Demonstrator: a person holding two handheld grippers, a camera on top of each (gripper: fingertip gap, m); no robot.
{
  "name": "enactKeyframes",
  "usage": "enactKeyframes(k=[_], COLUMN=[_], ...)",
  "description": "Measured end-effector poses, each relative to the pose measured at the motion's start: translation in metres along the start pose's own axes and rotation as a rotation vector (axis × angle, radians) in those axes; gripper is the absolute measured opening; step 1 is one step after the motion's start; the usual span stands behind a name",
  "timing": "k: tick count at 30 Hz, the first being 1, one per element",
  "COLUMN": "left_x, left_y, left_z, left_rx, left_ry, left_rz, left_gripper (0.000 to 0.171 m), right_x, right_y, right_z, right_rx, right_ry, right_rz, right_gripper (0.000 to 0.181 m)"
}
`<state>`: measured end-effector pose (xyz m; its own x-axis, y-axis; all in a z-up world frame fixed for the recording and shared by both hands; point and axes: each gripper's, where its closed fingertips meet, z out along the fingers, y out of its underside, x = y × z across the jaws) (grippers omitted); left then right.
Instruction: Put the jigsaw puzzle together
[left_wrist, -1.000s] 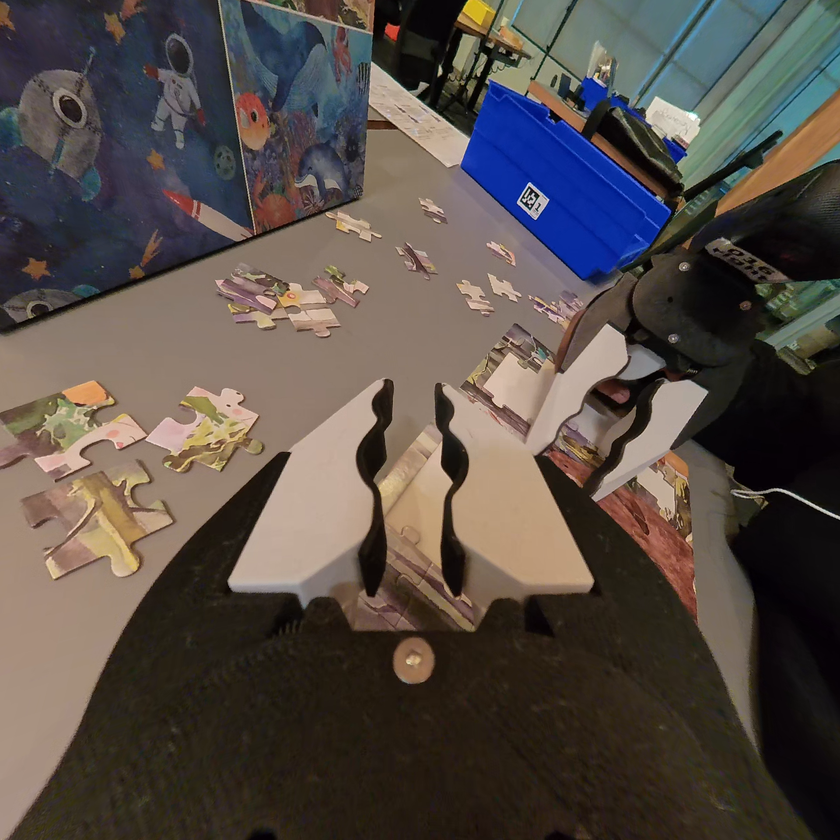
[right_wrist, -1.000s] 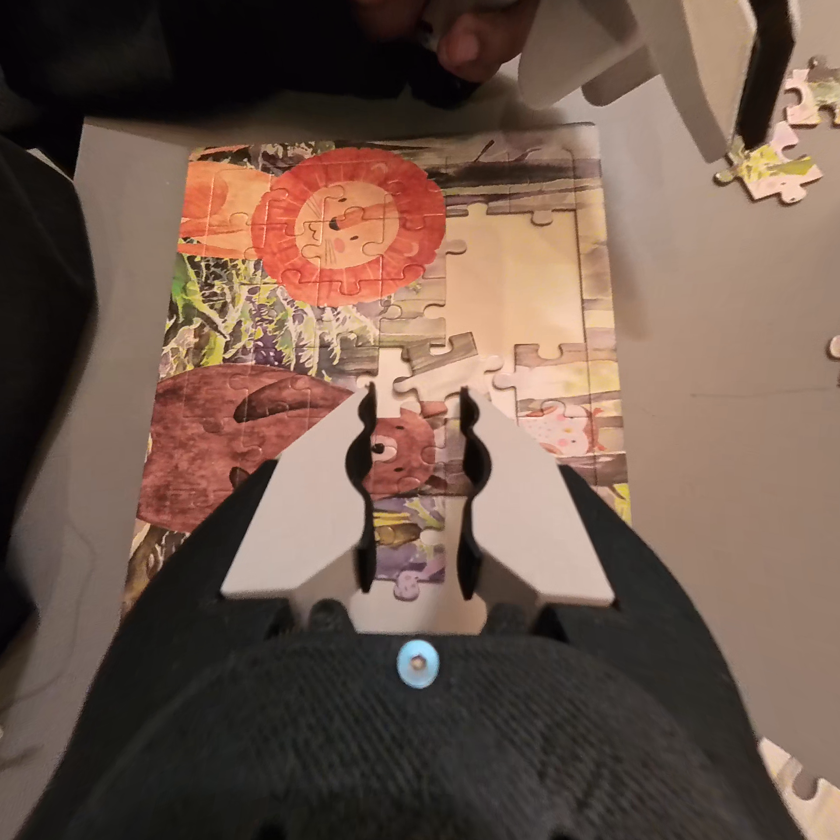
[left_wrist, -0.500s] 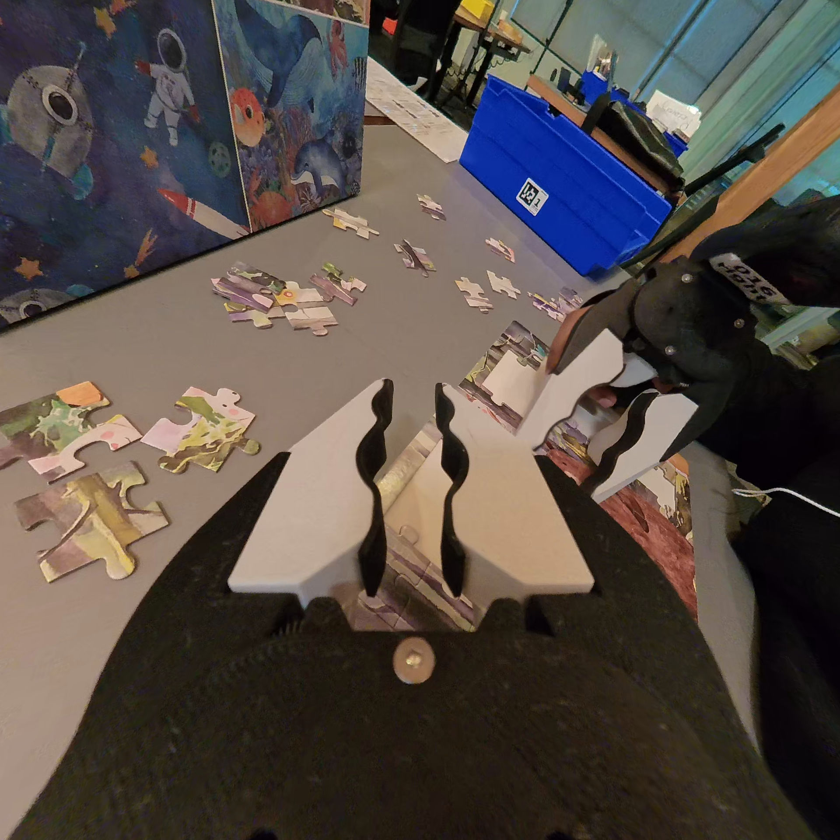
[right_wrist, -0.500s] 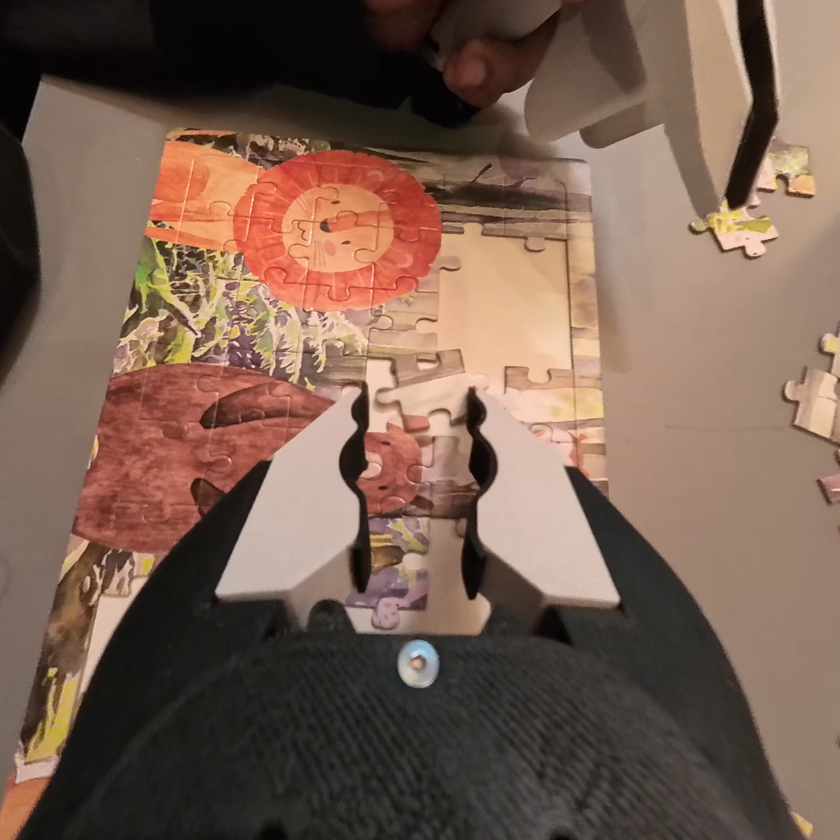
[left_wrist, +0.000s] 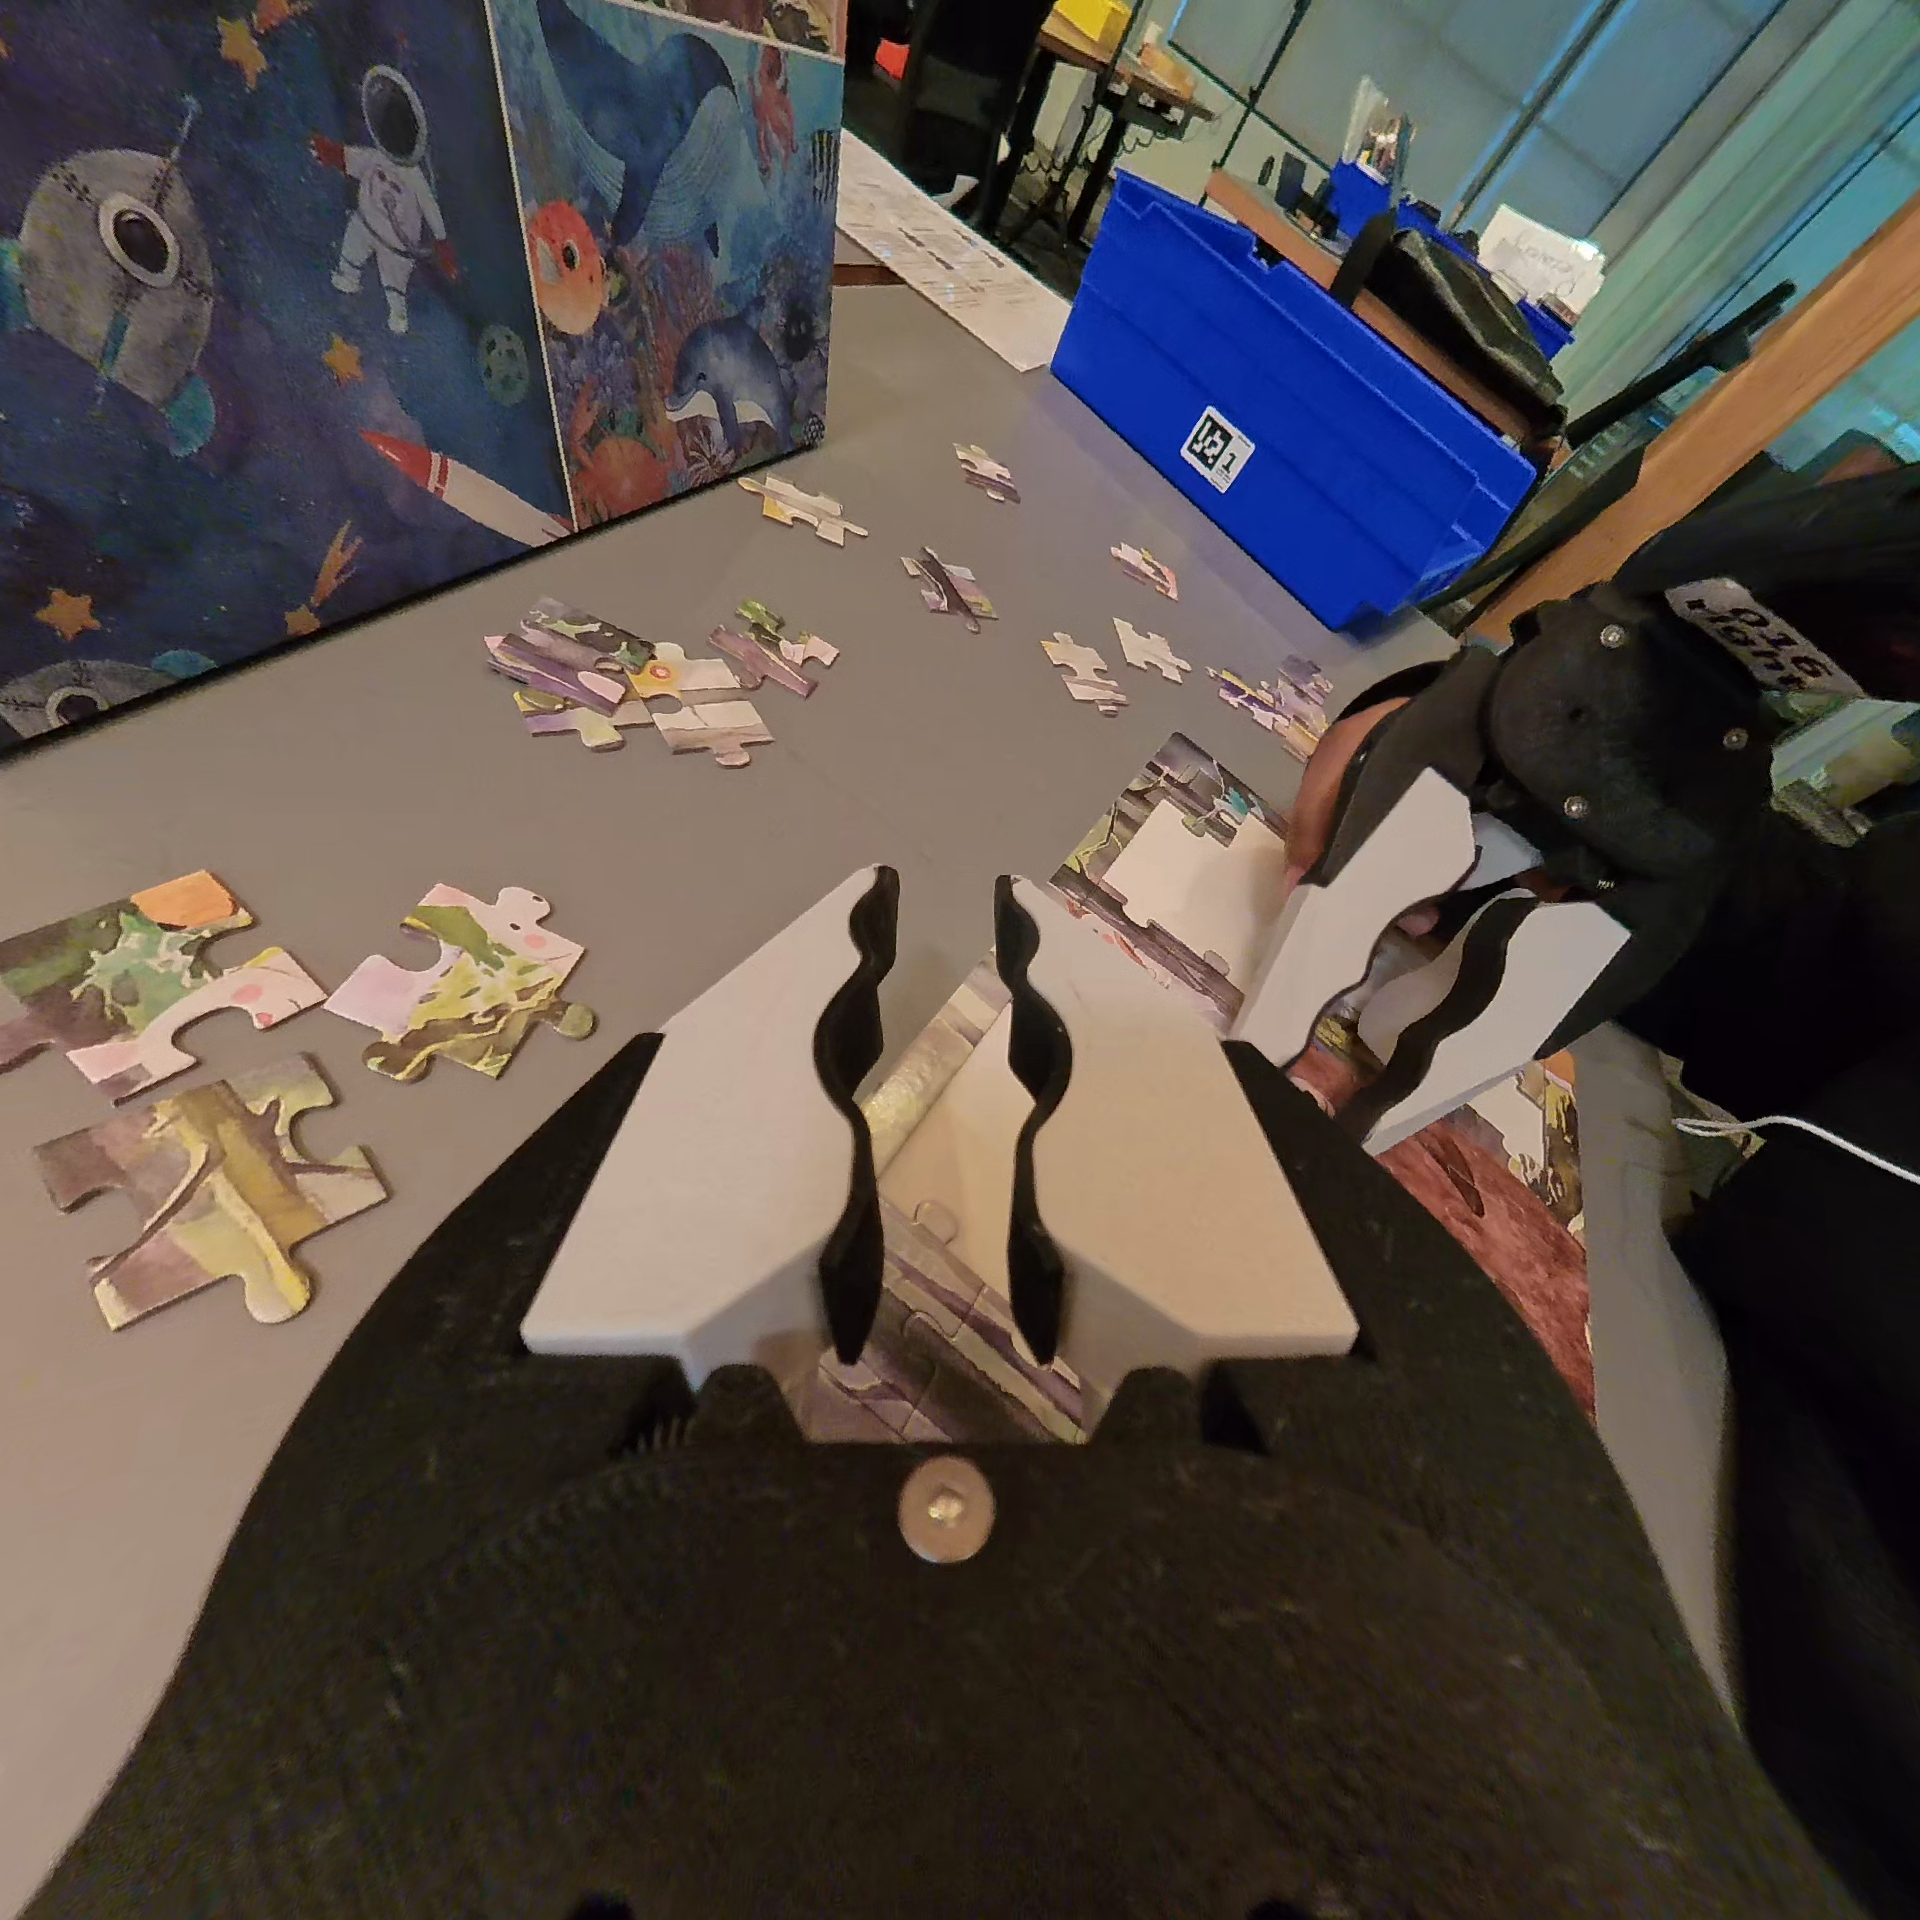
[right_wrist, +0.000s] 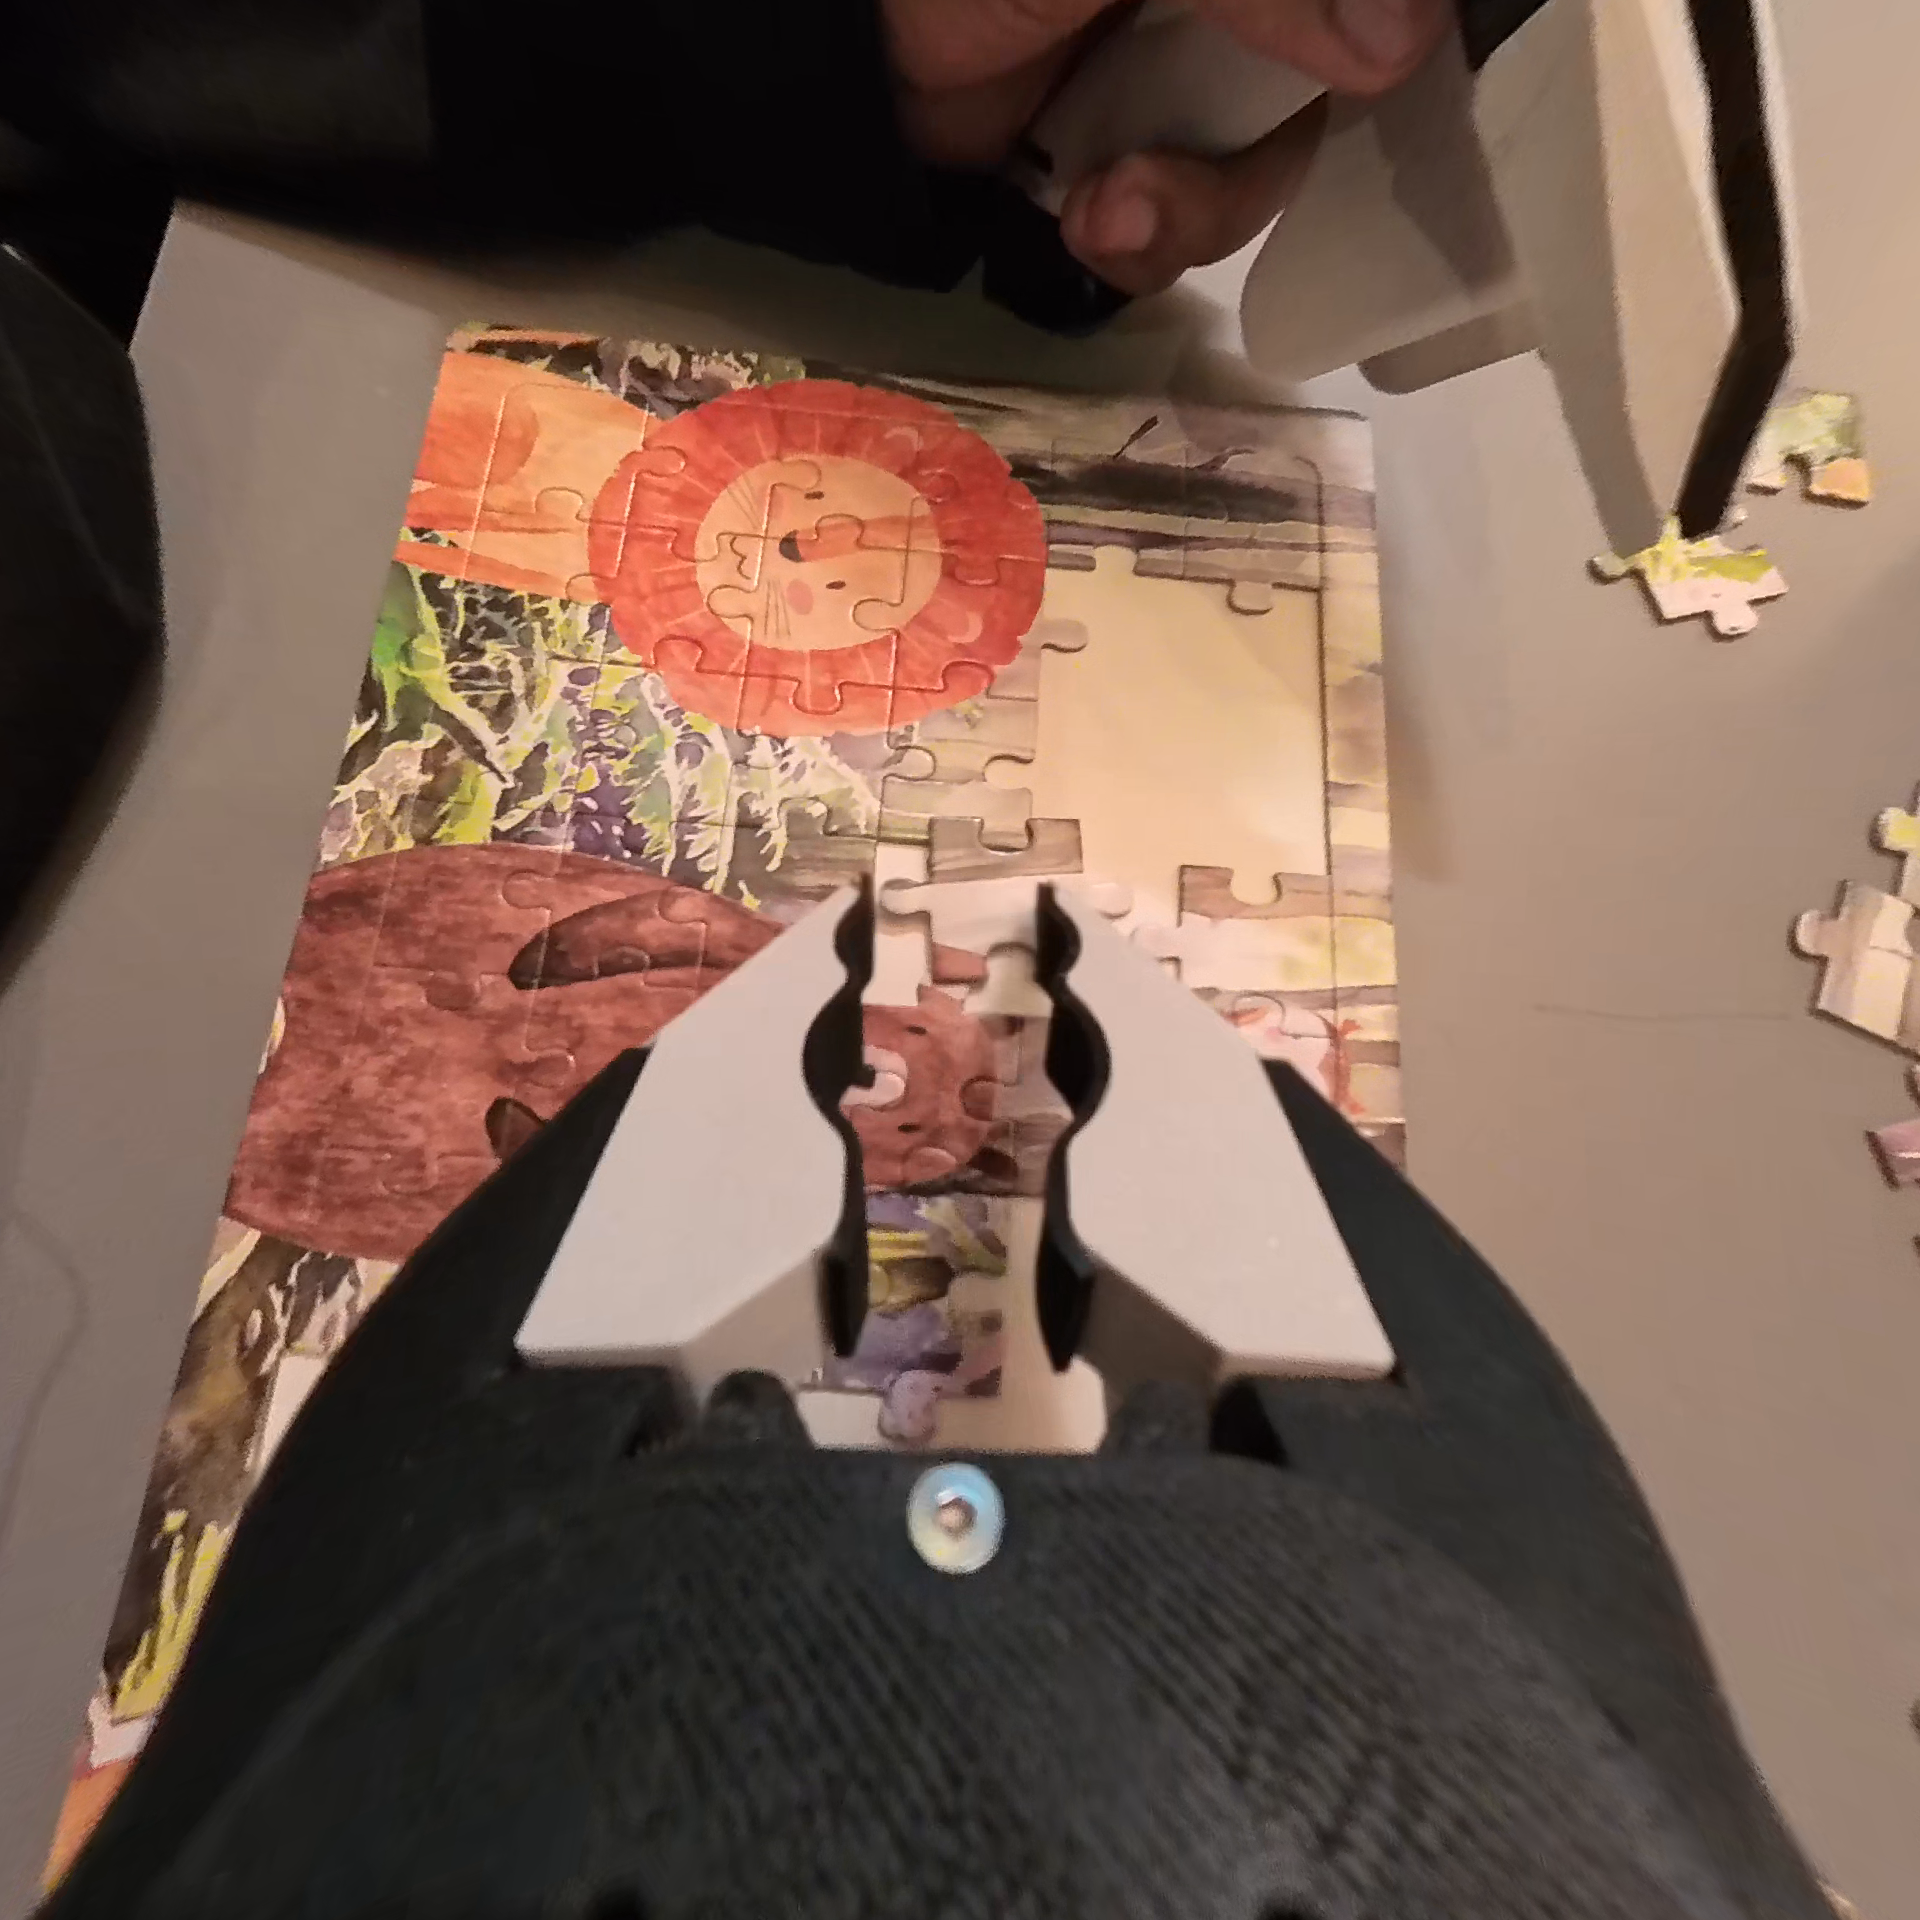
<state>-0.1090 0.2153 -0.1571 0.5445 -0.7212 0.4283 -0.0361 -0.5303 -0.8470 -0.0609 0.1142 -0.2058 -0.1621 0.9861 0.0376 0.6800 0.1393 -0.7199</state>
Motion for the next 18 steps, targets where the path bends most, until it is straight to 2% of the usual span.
enactKeyframes(k=[2, 4, 13, 18], left_x=[-0.0001, -0.0001, -0.0001, -0.0002], left_y=[0.0000, 0.0001, 0.0001, 0.0001], left_z=[0.0000, 0.0001, 0.0001, 0.0001], left_rx=[0.000, 0.000, 0.000, -0.001], left_ry=[0.000, 0.001, 0.000, 0.000], left_rz=[0.000, -0.001, 0.000, 0.000], left_gripper=[0.016, 0.016, 0.016, 0.016], right_x=[0.0044, 0.0065, 0.0040, 0.0073], right_y=[-0.0022, -0.0011, 0.0066, 0.0077], right_z=[0.0002, 0.0021, 0.0035, 0.0015], right_rx=[0.016, 0.017, -0.031, -0.033], right_ry=[0.025, 0.033, -0.002, 0.001], right_rz=[0.003, 0.008, 0.074, 0.112], right_gripper=[0.046, 0.054, 0.049, 0.038])
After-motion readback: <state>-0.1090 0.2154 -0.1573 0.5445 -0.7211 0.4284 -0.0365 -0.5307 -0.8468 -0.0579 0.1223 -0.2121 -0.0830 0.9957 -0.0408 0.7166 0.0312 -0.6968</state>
